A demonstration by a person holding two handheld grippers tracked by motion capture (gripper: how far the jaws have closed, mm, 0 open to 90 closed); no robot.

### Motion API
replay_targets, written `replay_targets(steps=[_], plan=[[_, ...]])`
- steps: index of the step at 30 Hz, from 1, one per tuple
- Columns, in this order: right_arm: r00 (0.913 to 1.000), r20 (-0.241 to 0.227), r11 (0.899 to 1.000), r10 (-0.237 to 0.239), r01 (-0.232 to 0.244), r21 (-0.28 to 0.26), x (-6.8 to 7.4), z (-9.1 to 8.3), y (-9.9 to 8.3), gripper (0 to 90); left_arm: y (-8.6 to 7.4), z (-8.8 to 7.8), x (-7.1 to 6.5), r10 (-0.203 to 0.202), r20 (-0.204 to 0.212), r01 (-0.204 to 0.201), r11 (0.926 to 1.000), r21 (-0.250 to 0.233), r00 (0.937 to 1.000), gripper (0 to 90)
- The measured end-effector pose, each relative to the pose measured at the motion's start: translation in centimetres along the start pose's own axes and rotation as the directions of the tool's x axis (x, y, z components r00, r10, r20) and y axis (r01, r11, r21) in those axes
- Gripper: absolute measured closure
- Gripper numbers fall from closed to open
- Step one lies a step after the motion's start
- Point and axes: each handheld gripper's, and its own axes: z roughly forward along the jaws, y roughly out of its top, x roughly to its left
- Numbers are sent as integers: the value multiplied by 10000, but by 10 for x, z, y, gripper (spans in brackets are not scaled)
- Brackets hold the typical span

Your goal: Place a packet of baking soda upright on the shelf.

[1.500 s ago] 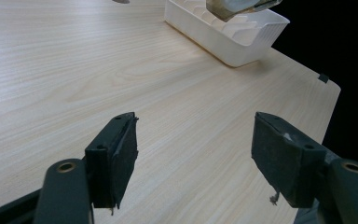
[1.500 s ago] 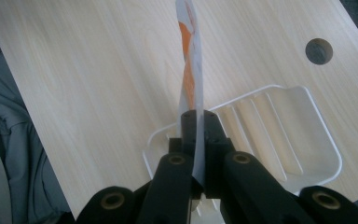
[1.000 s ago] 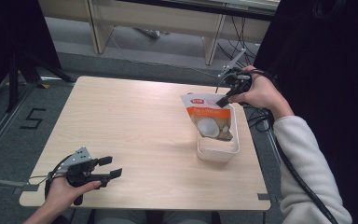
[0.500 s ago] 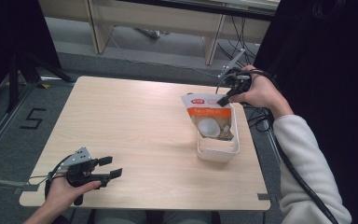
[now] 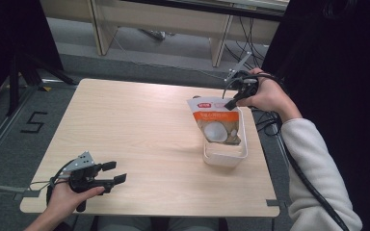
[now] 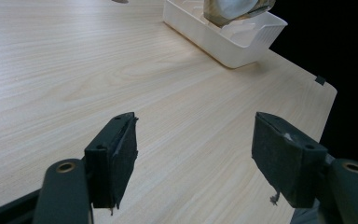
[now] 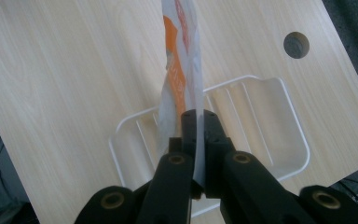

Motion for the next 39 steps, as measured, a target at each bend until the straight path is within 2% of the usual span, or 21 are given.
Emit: replay_targets(steps=[5,10,11,12,14,15,16,19,21,24,31,33,37,39], plan=[[9997,236,9999,-92,90,86,-1,2,-1,900,0,0,0,-28,-8,28,10000,-5,10000,303],[9978,512,9990,-412,403,167,-1,3,-1,900,0,0,0,-14,0,14,10000,-5,10000,303],[9986,506,9995,-175,163,253,1,3,-1,900,0,0,0,-24,-9,24,10000,-1,10000,303],[9973,594,9989,-427,415,200,1,3,0,900,0,0,0,-26,-7,26,10000,-6,10000,303],[9970,393,9971,-672,657,383,-1,4,0,900,0,0,0,-8,0,8,10000,-6,10000,303],[9964,644,9982,-553,537,268,-1,5,-1,900,0,0,0,-2,2,2,10000,1,10000,303],[9960,612,9975,-649,630,323,-2,5,-1,900,0,0,0,-2,3,2,10000,3,10000,303],[9957,758,9981,-539,515,326,-4,5,-4,900,0,0,0,-39,-24,38,10000,-9,10000,303],[9966,628,9980,-540,519,352,-5,6,-5,900,0,0,1,139,53,-139,9999,-4,9999,303],[9959,760,9983,-486,460,351,-6,5,-8,900,0,0,0,-22,1,22,10000,-6,10000,303],[9936,906,9973,-668,638,353,-8,7,-10,900,0,0,0,-21,11,21,10000,-7,10000,303],[9932,789,9957,-854,822,430,-9,8,-11,900,0,0,0,-10,15,10,10000,-10,10000,303],[9924,929,9961,-809,773,419,-10,10,-13,900,0,0,0,-1,14,1,10000,2,10000,303],[9897,1029,9946,-993,957,395,-11,10,-14,900,0,0,0,0,15,0,10000,-9,10000,303]])
